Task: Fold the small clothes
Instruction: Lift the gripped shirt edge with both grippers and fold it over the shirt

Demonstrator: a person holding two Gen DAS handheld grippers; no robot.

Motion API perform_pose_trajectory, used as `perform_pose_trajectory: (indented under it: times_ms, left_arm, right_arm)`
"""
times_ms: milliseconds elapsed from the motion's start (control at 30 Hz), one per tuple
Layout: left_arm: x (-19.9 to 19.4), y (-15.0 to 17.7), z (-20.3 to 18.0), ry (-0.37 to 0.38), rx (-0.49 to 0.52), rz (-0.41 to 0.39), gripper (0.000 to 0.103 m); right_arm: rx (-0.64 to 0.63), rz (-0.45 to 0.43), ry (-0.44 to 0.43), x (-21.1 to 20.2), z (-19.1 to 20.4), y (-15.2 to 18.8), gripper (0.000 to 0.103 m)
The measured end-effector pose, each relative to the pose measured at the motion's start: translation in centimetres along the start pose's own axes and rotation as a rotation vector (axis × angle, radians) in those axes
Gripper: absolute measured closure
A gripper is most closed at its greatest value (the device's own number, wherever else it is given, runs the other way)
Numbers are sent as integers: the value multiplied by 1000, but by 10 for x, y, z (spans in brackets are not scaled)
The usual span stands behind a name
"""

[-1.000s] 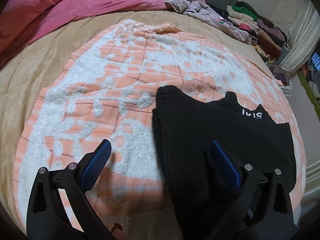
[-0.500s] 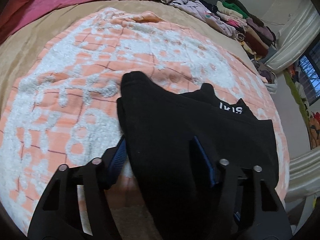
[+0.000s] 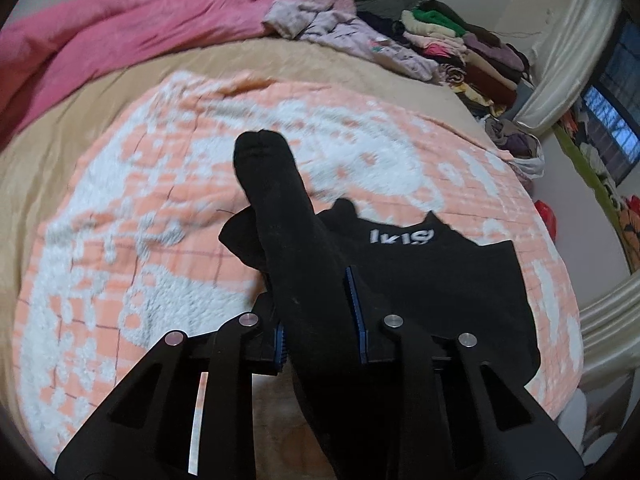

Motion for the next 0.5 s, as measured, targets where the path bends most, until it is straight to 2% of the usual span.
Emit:
perform_pose_trajectory:
  times_ms: [500]
  left_arm:
    - [-5,-12,-100,-30,143,-28,87]
  right_arm:
    - [150,-32,32,-39,-63,15,95]
Point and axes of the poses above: each gripper's, at about its wrist camera, not at the fingertips, and x roughly the way its jaws point, z to its left, y to its underside, the point moved 7 cm from there along x, roughly the way its jaws point, and after that the axes turned 7 degrees about z, right-handed, at the moved point
